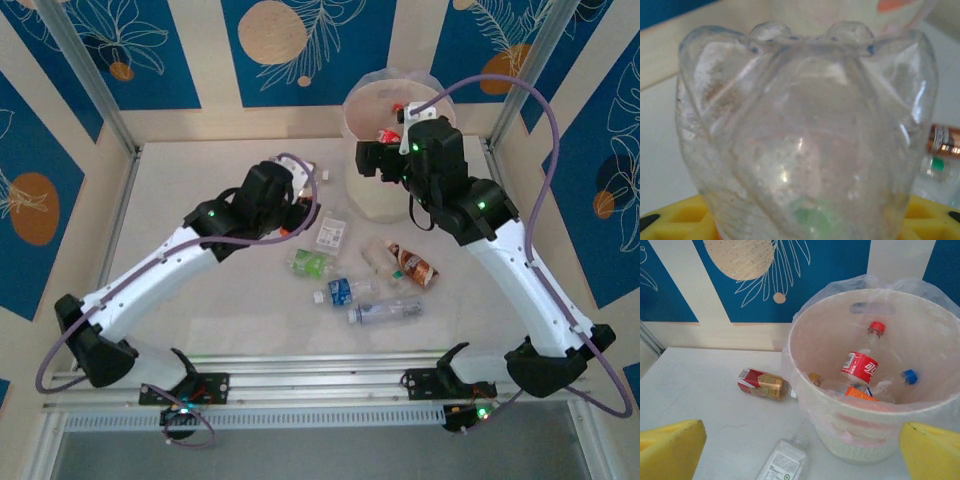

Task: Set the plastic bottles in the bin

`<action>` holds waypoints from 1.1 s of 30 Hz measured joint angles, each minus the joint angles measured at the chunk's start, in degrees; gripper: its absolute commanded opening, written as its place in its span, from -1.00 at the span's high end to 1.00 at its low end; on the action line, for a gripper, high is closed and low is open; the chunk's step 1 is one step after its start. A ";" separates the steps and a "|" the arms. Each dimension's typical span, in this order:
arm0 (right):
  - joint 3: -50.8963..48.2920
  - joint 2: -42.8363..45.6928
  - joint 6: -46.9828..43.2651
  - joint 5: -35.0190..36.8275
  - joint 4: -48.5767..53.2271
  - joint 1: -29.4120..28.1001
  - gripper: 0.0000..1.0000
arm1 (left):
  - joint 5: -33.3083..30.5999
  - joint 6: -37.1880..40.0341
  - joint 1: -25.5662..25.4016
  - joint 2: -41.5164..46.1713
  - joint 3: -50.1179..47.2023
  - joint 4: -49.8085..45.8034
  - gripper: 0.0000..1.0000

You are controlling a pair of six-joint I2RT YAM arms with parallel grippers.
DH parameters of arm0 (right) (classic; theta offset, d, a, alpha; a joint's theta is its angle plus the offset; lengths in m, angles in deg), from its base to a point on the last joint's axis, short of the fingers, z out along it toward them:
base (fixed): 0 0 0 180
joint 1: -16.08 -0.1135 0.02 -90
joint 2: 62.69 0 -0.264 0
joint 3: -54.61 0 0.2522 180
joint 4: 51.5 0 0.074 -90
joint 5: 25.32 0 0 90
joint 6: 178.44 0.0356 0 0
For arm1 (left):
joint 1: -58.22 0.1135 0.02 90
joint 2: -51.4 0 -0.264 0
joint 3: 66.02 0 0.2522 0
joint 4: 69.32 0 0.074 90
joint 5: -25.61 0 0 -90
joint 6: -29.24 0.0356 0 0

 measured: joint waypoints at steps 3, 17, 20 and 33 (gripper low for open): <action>-0.92 1.05 0.09 0.22 0.17 0.00 -0.99 | 1.05 0.07 0.35 -4.37 6.03 1.49 -0.11; -3.30 7.45 -0.20 4.57 1.57 -0.90 -0.99 | 5.27 0.98 3.98 -28.00 43.76 3.17 -0.11; -3.30 7.85 -0.52 5.64 2.12 -1.03 -0.99 | 5.95 0.79 4.85 -33.33 51.08 3.39 -0.11; -3.26 8.11 -0.46 7.34 4.35 -1.33 -0.99 | 10.91 -2.08 7.43 -45.44 56.43 14.10 -0.18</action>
